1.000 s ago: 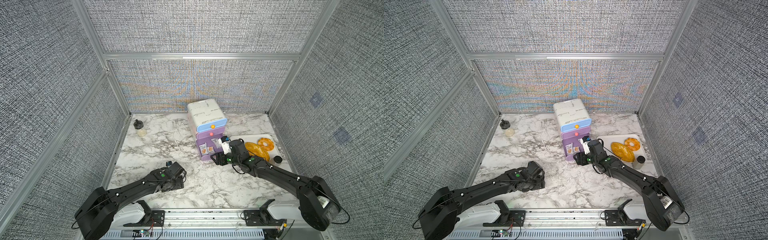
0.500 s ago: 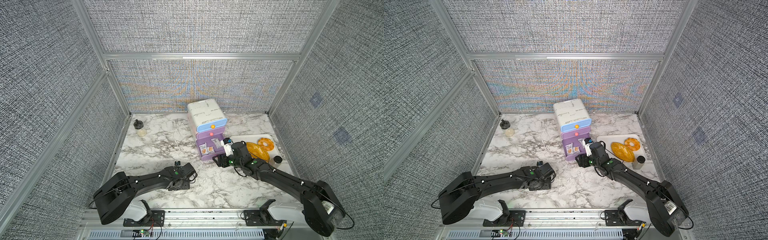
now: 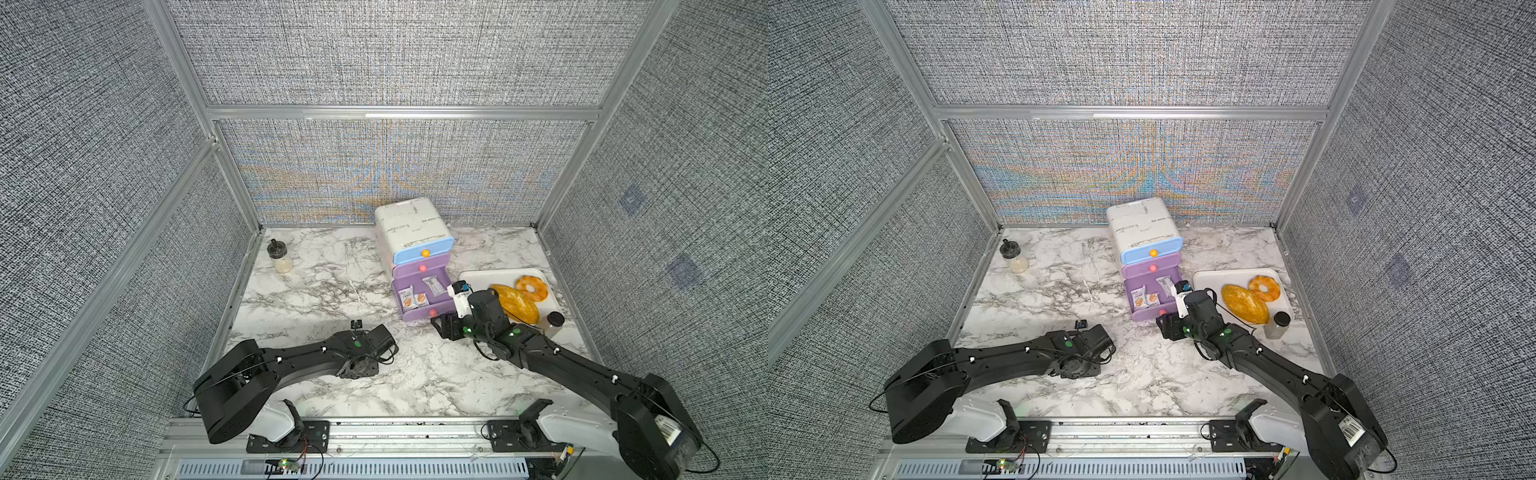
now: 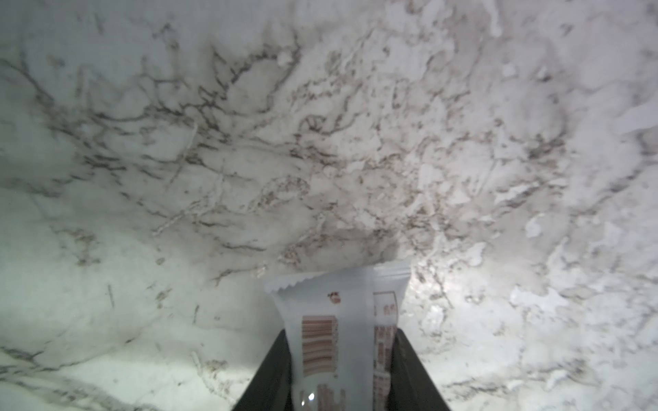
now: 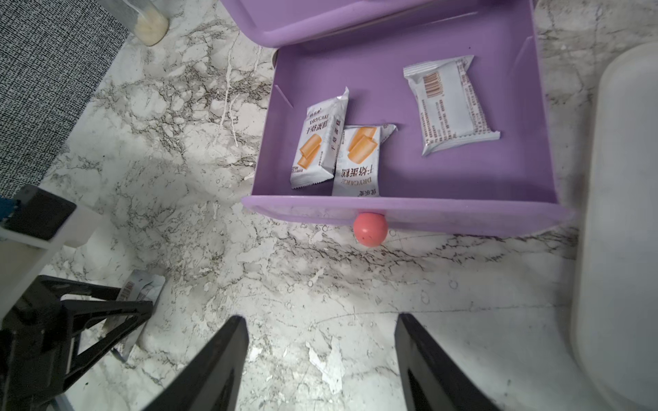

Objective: Place the cookies into the drawer by color
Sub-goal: Pick up the cookie at the center of the board, then place the cookie in the drawer.

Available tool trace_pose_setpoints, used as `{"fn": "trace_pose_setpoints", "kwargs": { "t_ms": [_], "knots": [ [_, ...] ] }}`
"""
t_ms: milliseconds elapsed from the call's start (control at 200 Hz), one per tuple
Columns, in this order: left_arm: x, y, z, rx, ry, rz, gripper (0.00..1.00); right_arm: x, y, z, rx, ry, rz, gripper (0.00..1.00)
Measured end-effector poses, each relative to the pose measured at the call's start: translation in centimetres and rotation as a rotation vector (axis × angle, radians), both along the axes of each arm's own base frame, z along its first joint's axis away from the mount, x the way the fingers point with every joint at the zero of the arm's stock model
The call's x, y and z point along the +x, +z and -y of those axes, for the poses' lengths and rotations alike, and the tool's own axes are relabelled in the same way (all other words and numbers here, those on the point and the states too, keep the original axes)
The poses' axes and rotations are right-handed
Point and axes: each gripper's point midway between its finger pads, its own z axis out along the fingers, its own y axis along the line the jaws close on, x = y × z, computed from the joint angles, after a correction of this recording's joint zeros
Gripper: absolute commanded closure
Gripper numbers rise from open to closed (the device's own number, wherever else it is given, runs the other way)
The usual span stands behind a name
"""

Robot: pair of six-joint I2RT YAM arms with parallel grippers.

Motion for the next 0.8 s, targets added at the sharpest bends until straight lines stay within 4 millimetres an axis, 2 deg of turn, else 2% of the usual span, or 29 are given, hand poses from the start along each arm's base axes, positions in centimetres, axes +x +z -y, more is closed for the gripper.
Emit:
{"fn": "trace_pose_setpoints", "kwargs": {
  "t_ms": [40, 105, 145, 445, 796],
  "knots": [
    [0.3, 0.4, 0.4, -0.01, 0.0, 0.008, 0.65, -0.1, -0.1, 0.2, -0.001, -0.005, -0.001, 0.24],
    [0.7, 1.0, 0.9, -0.021, 0.0, 0.02, 0.65, -0.3, -0.4, 0.5, -0.001, -0.022, -0.008, 0.08],
    [1.0, 1.4, 1.3, -0.028, -0.001, 0.03, 0.65, -0.5, -0.6, 0.7, -0.004, -0.025, -0.008, 0.01],
    [4.2, 5.1, 6.1, -0.062, -0.07, 0.114, 0.66, -0.8, -1.8, 3.4, -0.031, -0.176, -0.022, 0.01],
    [9.9, 9.2, 13.7, -0.034, -0.221, 0.22, 0.66, -0.4, -2.4, 8.0, -0.132, -0.429, -0.026, 0.01]
  ]
}}
